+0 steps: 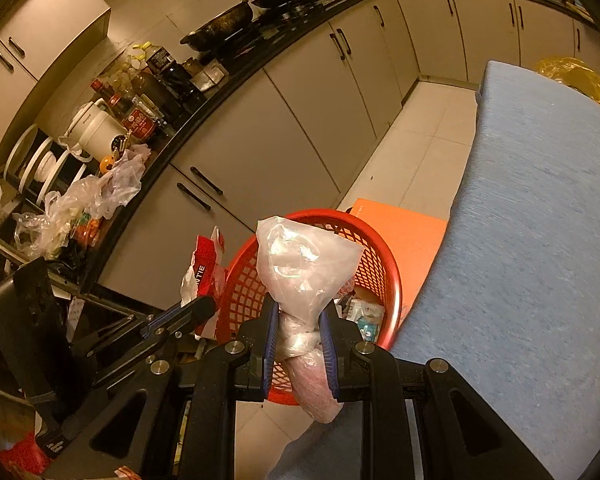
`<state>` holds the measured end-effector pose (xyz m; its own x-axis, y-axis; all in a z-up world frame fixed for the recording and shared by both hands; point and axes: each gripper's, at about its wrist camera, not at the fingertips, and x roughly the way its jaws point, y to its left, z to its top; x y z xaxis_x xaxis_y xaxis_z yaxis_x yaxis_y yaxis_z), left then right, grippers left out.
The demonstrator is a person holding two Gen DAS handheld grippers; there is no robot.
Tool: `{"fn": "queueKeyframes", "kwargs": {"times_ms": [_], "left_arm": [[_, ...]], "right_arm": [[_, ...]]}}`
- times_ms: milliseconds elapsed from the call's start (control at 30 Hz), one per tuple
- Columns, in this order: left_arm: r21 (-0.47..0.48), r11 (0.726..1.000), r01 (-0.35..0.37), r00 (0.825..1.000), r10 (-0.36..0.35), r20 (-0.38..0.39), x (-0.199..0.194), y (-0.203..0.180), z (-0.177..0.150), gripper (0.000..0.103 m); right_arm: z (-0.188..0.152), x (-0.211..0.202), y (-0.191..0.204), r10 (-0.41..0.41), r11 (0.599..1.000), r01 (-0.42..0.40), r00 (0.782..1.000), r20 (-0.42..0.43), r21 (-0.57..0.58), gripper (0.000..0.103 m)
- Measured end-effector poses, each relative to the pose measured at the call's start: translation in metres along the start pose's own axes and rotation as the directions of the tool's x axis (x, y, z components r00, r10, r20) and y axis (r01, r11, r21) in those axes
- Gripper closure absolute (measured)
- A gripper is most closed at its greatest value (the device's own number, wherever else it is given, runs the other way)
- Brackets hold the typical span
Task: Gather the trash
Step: 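Carry the bag bundle and red wrapper to the red basket and release both, then move both open tools back over the table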
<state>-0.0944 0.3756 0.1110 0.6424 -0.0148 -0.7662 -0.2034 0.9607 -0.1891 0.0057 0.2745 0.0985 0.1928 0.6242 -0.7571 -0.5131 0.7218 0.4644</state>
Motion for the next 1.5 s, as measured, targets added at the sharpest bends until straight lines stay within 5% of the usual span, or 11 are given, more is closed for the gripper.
{"fn": "queueKeyframes", "kwargs": {"times_ms": [433,567,633,1167,1500], "left_arm": [[-0.010,1.000,0.014,1.000,-0.014,-0.013,0.007,0.006,0.003,0.098],[-0.004,1.000,0.009,1.000,-0.009,-0.010,0.007,0.005,0.005,0.077],[-0.007,1.000,-0.004,1.000,0.004,0.010,0.003,0.005,0.006,0.063],[0.009,0.998,-0.056,0.994,0.055,0.091,-0.024,-0.027,0.006,0.039],[0.109,0.994,-0.004,0.998,-0.004,0.071,-0.017,-0.099,-0.005,0.037]], "right_arm": [[0.008,0.014,0.001,-0.003,1.000,0.003,1.000,-0.009,0.009,0.076],[0.010,0.008,0.002,-0.004,1.000,0.003,1.000,0.020,0.011,0.053],[0.011,0.001,0.001,-0.006,1.000,0.006,0.999,0.038,0.016,0.053],[-0.039,-0.071,-0.033,-0.128,0.990,0.118,0.981,0.147,0.073,0.050],[-0.094,-0.137,-0.087,-0.286,0.954,0.255,0.931,0.227,0.157,0.050]]}}
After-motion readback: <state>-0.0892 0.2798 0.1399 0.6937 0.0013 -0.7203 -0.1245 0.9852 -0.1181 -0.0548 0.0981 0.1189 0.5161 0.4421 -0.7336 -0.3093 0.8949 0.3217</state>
